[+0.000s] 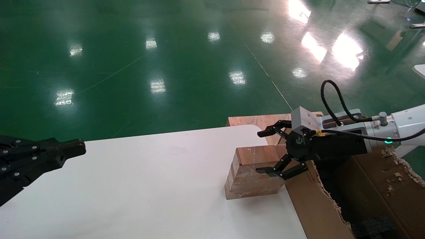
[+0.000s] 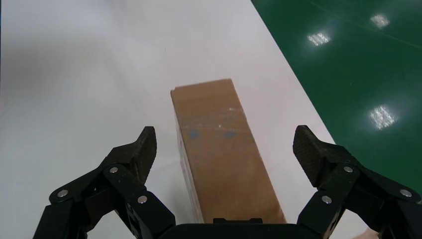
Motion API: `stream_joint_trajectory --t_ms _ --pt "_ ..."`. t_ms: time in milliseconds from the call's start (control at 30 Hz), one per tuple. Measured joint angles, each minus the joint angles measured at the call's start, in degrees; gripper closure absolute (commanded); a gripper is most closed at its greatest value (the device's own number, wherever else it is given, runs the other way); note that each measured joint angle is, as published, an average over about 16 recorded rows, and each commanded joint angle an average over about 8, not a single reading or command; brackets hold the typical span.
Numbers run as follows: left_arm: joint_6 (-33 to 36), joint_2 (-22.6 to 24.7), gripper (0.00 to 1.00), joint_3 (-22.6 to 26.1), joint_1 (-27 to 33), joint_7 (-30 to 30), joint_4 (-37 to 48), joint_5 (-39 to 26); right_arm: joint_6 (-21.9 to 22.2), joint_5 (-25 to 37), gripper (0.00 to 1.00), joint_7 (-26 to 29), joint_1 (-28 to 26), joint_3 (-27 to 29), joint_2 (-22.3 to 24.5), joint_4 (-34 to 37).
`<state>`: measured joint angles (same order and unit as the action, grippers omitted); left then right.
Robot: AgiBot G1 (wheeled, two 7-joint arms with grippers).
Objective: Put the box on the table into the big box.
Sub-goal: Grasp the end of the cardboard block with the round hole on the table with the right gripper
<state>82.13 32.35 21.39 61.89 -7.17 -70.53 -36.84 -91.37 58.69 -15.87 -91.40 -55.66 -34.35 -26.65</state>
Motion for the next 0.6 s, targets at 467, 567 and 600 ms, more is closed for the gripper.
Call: stream_joint_trajectory --t_ms 467,567,600 --pt "0.0 0.0 1.00 0.0 0.0 0.0 0.0 0.0 0.1 -2.8 0.00 -2.4 -2.2 -6.7 -0.4 2.9" --pt "0.0 0.0 1.00 0.0 0.0 0.0 0.0 0.0 0.1 -3.3 0.00 -2.9 -2.5 -8.0 -0.5 3.5" --pt "0.0 0.0 1.00 0.0 0.0 0.0 0.0 0.0 0.1 -3.5 0.00 -3.1 -2.7 -8.4 -0.5 3.7"
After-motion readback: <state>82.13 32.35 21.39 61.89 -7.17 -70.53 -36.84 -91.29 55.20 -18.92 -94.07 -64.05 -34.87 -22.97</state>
